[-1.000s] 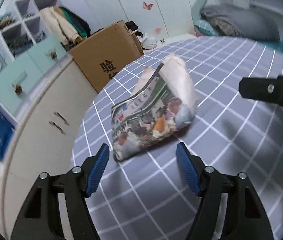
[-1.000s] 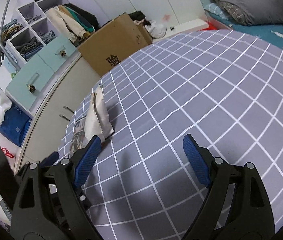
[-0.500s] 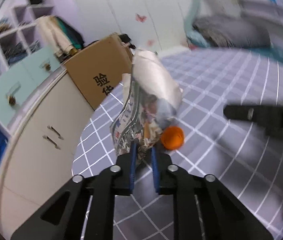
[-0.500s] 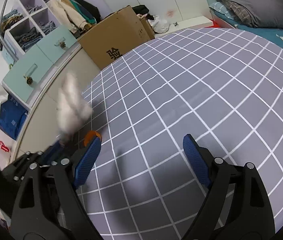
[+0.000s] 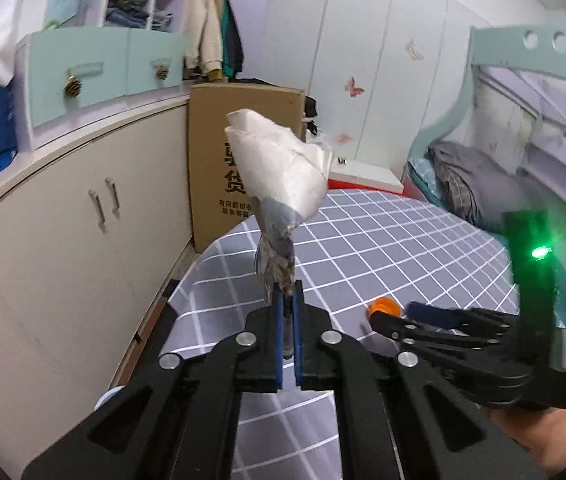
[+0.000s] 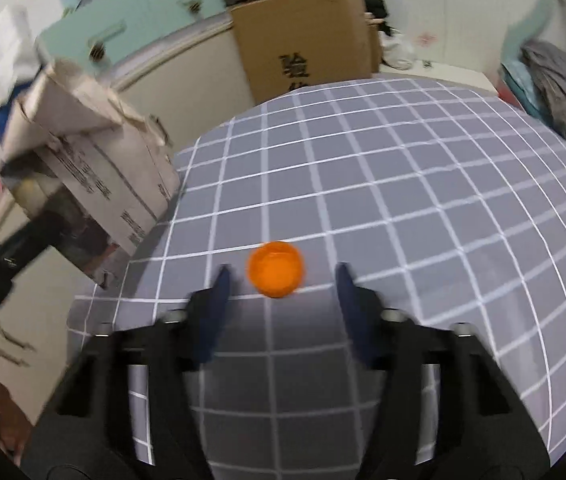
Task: Collect trash
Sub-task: 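Grasp the orange cap with the right tool while the left tool holds the newspaper, then carry the newspaper and orange cap over the wastebasket with both tools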
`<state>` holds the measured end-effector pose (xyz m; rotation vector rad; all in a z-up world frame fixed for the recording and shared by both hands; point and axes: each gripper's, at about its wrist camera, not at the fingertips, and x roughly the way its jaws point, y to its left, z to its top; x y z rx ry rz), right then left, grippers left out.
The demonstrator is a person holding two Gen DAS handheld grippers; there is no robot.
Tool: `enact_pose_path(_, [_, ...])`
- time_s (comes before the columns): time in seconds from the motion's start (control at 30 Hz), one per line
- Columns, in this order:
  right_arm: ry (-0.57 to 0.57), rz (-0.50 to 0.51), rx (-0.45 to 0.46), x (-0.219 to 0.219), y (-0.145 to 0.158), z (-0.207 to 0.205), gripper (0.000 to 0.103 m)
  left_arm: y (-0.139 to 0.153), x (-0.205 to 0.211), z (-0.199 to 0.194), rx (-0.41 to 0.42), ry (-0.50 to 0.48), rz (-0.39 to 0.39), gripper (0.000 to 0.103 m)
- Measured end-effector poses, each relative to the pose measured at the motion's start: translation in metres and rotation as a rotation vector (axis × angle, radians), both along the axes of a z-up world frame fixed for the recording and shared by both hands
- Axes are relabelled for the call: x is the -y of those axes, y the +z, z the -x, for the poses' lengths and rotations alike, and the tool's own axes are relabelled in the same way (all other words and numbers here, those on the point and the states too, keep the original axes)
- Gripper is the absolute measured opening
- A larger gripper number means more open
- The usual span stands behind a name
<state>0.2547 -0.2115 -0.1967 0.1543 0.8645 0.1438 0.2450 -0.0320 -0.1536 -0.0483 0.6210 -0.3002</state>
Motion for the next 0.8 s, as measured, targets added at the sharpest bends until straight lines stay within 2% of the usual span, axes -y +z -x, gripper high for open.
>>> enact_pose_path(0.03, [0.006, 0.030, 0.000, -0.006, 0.000, -0.002, 0.044, 0.000, -0.005, 0.001, 0.000, 0.004, 0.009, 0.003])
enact_pose_path(0.1, [0.025, 0.039, -0.001, -0.010, -0.001, -0.006, 0.030, 0.001, -0.017, 0.006, 0.003, 0.016, 0.034, 0.003])
enact_pose_path(0.3, [-0.002, -0.016, 0.015, -0.010, 0.000, 0.000, 0.029, 0.006, -0.055, 0.023, 0.024, 0.050, 0.087, 0.003])
enact_pose_path(0.43, [0.046, -0.093, 0.039, -0.034, 0.011, 0.013, 0.029, 0.004, -0.088, 0.036, 0.027, 0.092, 0.121, 0.003])
enact_pose_path(0.6, [0.197, -0.156, 0.050, -0.100, 0.018, 0.029, 0.029, -0.013, -0.137, 0.049, -0.014, 0.164, 0.143, 0.003])
enact_pose_path(0.8, [0.381, -0.173, 0.014, -0.203, 0.001, 0.037, 0.029, -0.047, -0.209, 0.064, -0.087, 0.297, 0.157, 0.003])
